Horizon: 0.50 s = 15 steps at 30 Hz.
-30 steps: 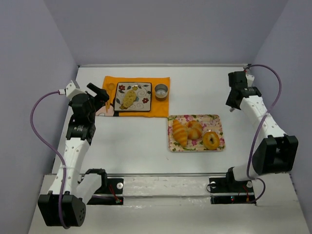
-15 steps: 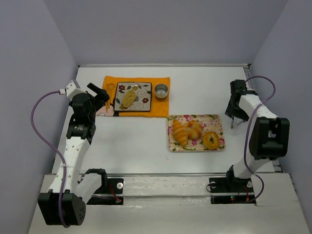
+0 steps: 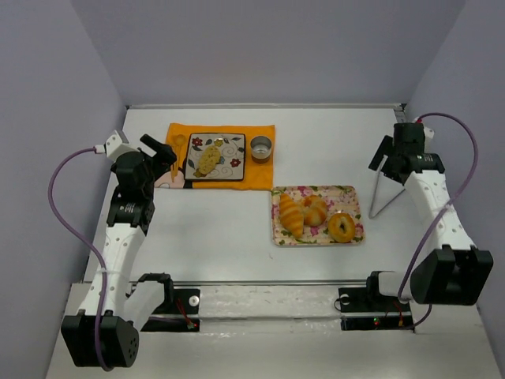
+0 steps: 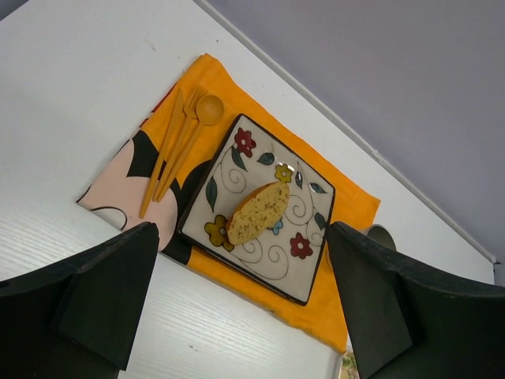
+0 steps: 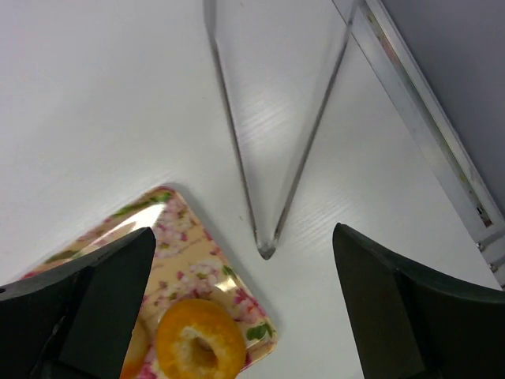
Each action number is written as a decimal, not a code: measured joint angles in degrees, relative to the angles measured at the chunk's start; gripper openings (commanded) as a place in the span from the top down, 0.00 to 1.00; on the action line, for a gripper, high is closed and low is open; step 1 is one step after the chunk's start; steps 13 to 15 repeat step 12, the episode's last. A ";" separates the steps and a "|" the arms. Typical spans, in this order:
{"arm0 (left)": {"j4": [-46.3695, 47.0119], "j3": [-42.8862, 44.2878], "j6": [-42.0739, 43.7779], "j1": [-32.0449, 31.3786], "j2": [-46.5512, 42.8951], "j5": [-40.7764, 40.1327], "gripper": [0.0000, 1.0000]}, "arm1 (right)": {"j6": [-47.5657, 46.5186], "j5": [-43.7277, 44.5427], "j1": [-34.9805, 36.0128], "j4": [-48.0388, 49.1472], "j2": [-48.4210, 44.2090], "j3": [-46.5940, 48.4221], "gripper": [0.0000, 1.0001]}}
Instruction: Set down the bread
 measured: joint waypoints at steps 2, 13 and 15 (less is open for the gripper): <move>0.00 0.00 -0.02 0.00 -0.42 -0.17 0.01 | 0.04 -1.90 0.00 0.96 -5.22 0.50 0.00; -0.26 0.00 -0.33 0.00 -1.18 -1.86 0.01 | 4.15 -4.63 0.00 9.35 -25.42 -5.25 0.00; -0.26 0.00 -0.33 0.00 -1.18 -1.86 0.01 | 4.15 -4.63 0.00 9.35 -25.42 -5.25 0.00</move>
